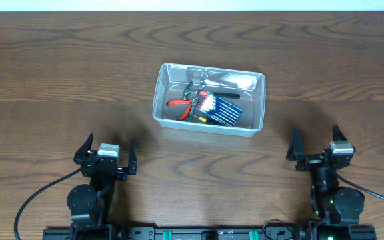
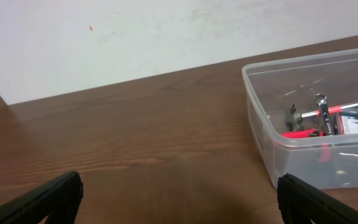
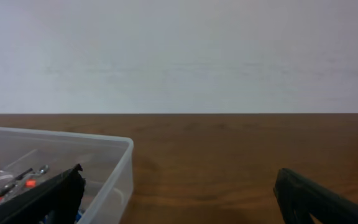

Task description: Pack container

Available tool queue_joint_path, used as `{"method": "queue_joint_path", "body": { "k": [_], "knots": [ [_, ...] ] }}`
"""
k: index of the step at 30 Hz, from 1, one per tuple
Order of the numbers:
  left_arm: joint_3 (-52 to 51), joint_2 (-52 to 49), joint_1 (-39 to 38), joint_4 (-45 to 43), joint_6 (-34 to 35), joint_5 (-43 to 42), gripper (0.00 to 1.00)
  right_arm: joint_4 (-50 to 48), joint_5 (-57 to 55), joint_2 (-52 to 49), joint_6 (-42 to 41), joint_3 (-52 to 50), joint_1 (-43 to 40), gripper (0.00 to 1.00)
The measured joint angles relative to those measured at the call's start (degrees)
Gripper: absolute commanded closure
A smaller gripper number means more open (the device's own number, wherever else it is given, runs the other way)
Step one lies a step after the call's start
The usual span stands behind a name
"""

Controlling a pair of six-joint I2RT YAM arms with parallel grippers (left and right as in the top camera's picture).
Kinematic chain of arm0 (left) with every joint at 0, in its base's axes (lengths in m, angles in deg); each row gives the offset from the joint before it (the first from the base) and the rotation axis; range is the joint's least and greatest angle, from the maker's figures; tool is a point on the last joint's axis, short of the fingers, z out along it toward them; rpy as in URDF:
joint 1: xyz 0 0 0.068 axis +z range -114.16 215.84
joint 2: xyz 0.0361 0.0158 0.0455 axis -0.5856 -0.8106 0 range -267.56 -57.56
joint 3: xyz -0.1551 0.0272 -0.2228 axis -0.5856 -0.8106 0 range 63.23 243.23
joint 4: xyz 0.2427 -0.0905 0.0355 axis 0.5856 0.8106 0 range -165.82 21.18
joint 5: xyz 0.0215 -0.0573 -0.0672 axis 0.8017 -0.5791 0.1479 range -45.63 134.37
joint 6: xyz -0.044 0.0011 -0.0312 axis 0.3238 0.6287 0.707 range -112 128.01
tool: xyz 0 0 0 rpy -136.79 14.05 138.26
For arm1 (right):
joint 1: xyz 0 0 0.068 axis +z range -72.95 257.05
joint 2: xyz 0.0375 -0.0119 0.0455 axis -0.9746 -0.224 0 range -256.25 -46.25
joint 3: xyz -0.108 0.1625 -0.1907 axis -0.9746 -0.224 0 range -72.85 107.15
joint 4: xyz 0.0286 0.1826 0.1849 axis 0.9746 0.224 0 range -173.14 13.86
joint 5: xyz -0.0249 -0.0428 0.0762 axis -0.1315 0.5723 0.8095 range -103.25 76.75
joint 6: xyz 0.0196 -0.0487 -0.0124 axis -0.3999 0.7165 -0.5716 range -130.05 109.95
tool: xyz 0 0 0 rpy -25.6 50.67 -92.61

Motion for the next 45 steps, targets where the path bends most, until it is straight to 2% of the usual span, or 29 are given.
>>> {"method": "queue_joint_path", "body": {
  "k": [10,45],
  "knots": [
    [0.00,0.00,0.00,-0.02,0.00,0.02,0.02,9.18,-1.88,3.80,0.02,-0.81,0.00,0.01],
    [0.00,0.00,0.00,0.00,0.00,0.00,0.02,9.22,-2.29,3.85,0.02,-0.85,0.00,0.01]
  ]
}}
